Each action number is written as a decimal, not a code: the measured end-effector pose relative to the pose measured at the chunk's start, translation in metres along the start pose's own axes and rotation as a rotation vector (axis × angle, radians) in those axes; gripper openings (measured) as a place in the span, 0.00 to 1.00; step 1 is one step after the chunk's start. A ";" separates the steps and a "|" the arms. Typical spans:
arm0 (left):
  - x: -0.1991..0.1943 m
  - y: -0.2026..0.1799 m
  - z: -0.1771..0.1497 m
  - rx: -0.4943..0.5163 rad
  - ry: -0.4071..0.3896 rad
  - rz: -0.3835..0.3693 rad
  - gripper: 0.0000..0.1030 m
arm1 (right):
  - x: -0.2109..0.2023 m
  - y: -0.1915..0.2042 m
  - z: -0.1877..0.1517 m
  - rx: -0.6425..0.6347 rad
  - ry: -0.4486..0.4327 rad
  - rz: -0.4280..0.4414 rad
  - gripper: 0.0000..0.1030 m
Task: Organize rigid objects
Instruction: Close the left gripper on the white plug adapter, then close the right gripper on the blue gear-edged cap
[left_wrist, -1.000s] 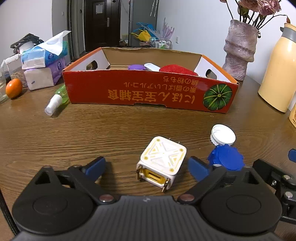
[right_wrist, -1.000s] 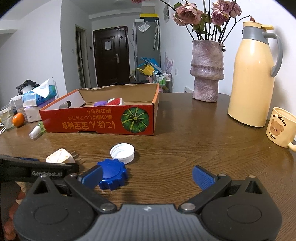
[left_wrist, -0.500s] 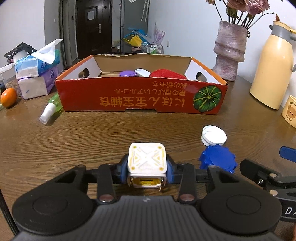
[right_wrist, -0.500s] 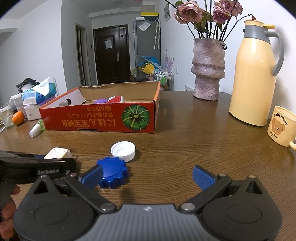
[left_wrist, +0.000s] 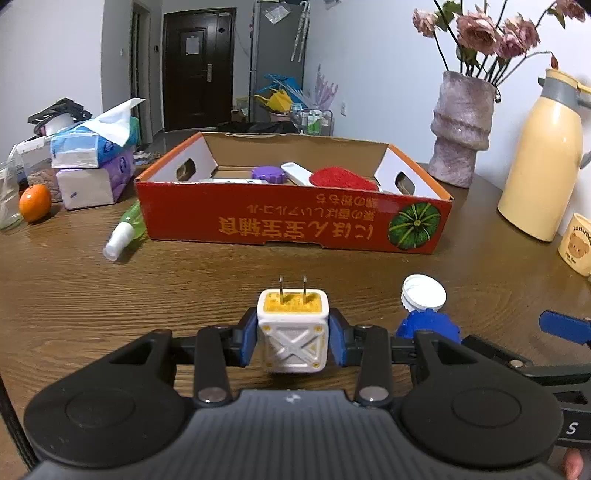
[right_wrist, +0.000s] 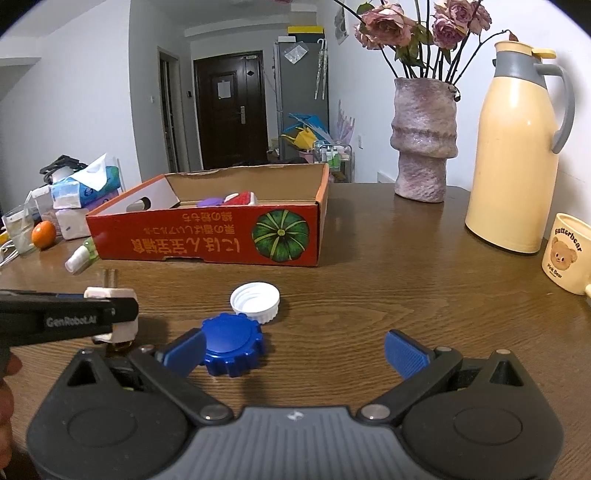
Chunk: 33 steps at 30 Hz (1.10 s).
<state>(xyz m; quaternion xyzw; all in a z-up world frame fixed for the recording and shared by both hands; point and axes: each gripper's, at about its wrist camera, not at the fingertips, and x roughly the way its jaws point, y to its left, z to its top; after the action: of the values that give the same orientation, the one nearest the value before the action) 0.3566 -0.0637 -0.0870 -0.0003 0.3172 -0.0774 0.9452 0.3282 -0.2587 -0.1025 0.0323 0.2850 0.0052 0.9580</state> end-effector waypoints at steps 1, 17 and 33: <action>-0.002 0.001 0.000 -0.004 -0.005 0.002 0.39 | 0.000 0.000 0.000 0.000 -0.001 0.003 1.00; -0.030 0.020 0.003 -0.051 -0.062 0.046 0.39 | 0.004 0.011 -0.001 -0.019 -0.012 0.038 1.00; -0.036 0.034 0.001 -0.057 -0.068 0.054 0.39 | 0.030 0.042 0.000 -0.074 0.066 0.028 0.85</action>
<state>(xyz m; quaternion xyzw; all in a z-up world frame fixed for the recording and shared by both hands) 0.3339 -0.0250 -0.0660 -0.0216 0.2870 -0.0428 0.9567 0.3533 -0.2161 -0.1163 0.0006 0.3155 0.0300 0.9484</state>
